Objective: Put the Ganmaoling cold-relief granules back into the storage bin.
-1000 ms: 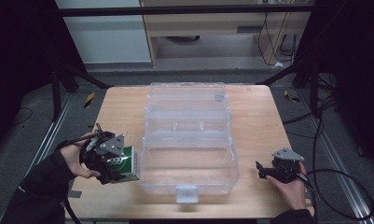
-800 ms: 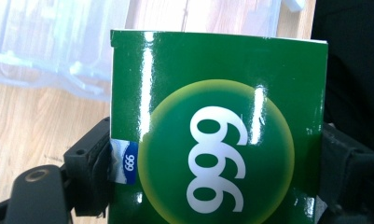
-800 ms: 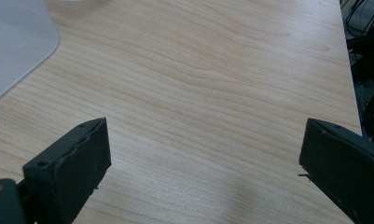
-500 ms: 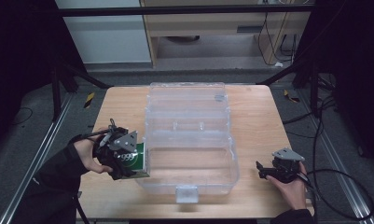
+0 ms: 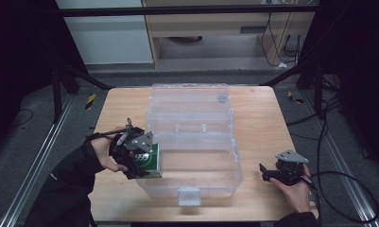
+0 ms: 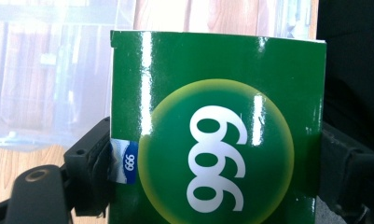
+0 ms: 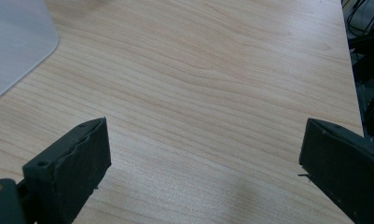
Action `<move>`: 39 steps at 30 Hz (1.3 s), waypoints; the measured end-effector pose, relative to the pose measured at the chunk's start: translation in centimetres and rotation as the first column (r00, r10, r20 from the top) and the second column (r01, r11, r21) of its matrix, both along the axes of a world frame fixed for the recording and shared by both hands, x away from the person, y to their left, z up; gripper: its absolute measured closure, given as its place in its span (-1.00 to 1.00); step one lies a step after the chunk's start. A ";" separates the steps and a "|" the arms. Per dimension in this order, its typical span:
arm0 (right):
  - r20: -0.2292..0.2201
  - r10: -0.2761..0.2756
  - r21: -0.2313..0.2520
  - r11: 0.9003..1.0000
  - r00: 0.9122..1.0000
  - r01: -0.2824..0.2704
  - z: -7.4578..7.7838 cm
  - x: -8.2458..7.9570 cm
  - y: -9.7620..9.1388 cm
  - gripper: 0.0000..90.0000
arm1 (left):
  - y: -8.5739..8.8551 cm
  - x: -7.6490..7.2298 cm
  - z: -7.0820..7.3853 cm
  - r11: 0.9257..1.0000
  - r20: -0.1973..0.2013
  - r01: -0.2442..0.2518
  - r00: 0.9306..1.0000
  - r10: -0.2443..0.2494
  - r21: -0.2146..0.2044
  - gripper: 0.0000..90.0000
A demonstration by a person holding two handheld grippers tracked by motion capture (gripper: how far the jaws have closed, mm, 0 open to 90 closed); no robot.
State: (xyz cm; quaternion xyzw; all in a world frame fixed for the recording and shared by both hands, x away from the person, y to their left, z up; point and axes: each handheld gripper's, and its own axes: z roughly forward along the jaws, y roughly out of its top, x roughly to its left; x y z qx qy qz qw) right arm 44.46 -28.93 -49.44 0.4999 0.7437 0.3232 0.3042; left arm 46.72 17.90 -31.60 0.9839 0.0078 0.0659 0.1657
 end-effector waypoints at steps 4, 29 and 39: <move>0.001 0.002 0.000 1.000 1.000 -0.002 0.0 0.0 0.0 -0.95 | -0.5 0.3 -0.2 1.000 0.000 0.009 1.000 -0.009 0.001 -0.67; -0.012 0.009 -0.009 1.000 1.000 -0.009 -0.2 0.1 0.1 -0.95 | -2.3 1.1 -3.4 0.999 -0.041 0.033 0.999 -0.032 0.019 -0.67; -0.017 0.012 -0.009 1.000 1.000 -0.012 -0.2 0.1 0.1 -0.95 | -2.4 1.4 -5.0 0.999 -0.059 0.031 0.998 -0.029 0.034 -0.67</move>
